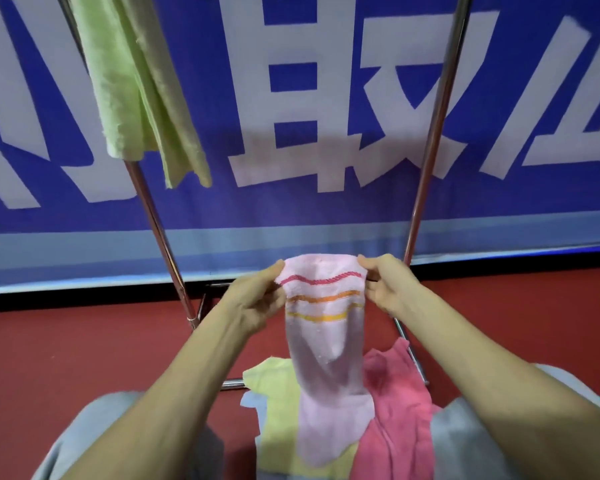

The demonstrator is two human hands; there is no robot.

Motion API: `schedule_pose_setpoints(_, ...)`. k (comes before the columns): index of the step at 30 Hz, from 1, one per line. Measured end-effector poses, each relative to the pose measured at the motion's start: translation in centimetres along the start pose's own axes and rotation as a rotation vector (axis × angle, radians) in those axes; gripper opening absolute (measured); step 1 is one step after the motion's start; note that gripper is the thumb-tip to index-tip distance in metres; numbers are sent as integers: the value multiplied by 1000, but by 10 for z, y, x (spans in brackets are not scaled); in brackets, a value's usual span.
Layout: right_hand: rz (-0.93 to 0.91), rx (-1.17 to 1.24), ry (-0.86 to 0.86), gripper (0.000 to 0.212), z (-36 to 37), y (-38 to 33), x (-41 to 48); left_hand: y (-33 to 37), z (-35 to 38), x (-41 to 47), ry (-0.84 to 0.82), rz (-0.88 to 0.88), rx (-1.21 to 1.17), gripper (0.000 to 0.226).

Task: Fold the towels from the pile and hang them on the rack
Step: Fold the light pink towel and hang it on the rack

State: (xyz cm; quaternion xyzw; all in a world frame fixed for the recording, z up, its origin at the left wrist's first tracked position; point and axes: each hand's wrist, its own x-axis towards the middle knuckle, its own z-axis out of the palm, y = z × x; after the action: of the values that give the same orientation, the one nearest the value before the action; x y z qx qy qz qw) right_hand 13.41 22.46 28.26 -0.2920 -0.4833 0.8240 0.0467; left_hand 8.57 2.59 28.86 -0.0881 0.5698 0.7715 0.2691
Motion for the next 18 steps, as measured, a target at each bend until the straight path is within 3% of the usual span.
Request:
schedule_pose_setpoints(3, 25, 56, -36, 14, 6, 8, 3, 2, 16, -6, 6, 94, -30, 10)
schedule_pose_setpoints(7, -65, -61, -100, 12, 12, 4, -10, 7, 19, -12, 18, 176, -77, 8)
schedule_pose_setpoints(11, -202, -277, -85, 20, 15, 7, -27, 0, 18, -18, 60, 226, 74, 7)
schedule_pose_setpoints(18, -297, -427, -138, 11, 25, 18, -39, -20, 29, -25, 134, 482, 305, 4)
